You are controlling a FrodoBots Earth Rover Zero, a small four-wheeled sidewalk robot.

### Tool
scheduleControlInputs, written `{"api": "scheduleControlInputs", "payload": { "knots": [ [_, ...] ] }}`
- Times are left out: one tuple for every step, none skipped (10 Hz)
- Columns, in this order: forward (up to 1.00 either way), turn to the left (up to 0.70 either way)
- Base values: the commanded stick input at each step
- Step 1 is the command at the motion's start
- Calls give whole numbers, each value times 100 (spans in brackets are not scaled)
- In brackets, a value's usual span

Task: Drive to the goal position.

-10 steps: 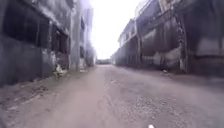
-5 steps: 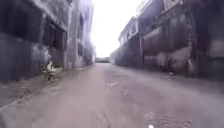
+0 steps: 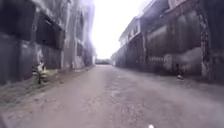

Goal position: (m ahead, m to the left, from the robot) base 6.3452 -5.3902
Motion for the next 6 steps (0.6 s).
{"api": "scheduleControlInputs", "payload": {
  "knots": [
    [100, 27],
    [100, 0],
    [100, 0],
    [100, 0],
    [100, 0],
    [100, 0]
  ]
}}
